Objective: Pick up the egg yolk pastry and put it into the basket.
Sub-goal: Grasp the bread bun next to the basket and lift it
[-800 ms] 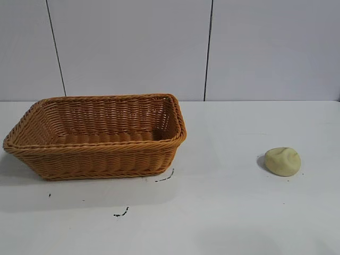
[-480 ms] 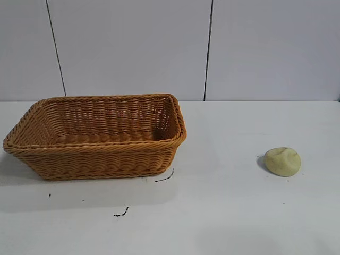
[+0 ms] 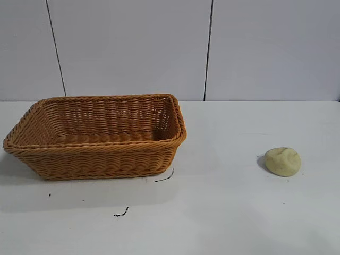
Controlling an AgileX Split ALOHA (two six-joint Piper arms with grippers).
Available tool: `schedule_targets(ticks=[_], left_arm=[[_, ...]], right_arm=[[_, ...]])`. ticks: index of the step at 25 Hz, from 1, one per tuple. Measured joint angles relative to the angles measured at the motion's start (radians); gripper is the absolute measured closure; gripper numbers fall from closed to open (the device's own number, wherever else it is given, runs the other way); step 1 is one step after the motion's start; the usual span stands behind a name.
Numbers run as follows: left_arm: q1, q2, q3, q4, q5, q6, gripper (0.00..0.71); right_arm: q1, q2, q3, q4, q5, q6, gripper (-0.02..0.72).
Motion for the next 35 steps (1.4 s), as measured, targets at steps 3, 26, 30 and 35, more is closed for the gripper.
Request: schedule_targets(ticks=[3, 26, 30, 35], left_arm=[[0.000, 0.000, 0.000, 0.000, 0.000, 0.000, 0.017], [0.000, 0.000, 0.000, 0.000, 0.000, 0.000, 0.017], [0.000, 0.000, 0.000, 0.000, 0.000, 0.000, 0.017], [0.000, 0.000, 0.000, 0.000, 0.000, 0.000, 0.017]], right_arm=[[0.000, 0.204, -0.080, 0.000, 0.000, 0.003, 0.008], [0.000, 1.459, -0.703, -0.002, -0.053, -0.024, 0.008], [0.000, 1.541, -0.753, -0.003, -0.057, -0.024, 0.008], [0.000, 1.565, -0.760, -0.001, -0.083, -0.039, 0.008]])
